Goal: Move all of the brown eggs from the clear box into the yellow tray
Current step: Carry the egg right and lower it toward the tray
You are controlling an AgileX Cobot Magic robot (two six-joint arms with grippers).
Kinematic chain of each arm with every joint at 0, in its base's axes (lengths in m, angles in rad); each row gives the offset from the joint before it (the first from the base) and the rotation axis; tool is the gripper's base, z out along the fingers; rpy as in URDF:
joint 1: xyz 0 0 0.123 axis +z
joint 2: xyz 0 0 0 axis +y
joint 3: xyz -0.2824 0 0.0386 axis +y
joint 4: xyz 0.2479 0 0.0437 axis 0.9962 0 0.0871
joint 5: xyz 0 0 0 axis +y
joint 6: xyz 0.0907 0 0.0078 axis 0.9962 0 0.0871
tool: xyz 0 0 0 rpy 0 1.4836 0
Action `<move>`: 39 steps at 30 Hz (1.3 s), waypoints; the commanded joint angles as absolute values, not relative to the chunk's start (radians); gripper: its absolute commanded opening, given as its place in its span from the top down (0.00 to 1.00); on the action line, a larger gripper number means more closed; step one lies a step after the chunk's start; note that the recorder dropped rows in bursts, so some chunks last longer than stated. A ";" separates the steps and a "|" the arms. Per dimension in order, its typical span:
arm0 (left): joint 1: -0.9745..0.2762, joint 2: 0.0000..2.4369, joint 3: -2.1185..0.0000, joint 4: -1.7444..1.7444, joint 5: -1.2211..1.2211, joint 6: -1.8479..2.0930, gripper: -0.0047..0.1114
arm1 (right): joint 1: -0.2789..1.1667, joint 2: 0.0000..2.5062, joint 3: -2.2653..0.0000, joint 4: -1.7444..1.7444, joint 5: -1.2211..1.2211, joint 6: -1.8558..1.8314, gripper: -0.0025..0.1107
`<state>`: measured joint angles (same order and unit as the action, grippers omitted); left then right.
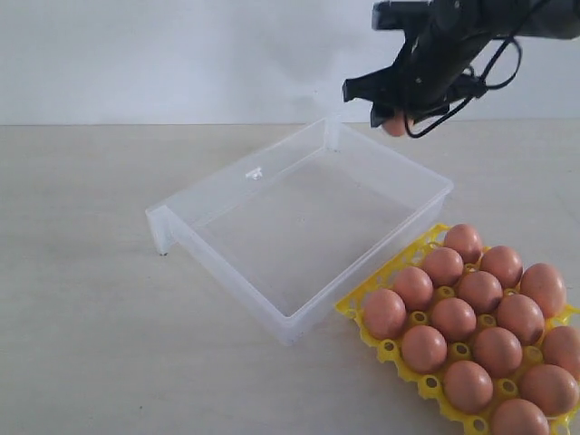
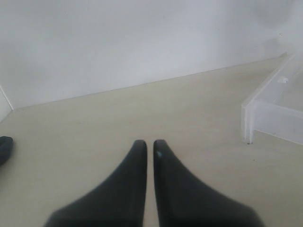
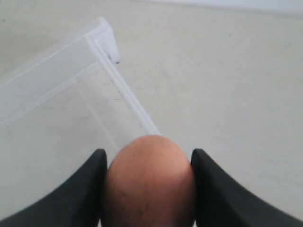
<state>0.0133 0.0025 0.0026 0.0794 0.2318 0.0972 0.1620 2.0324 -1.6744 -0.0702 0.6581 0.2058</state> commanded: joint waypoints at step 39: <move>0.010 0.000 0.000 0.074 0.225 0.094 0.92 | -0.669 2.101 -1.290 -1.332 -1.221 1.412 0.98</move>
<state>0.0133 0.0025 0.0026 0.0794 0.2318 0.0972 -0.6687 2.0679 -1.2153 -0.9487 -1.1736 1.3201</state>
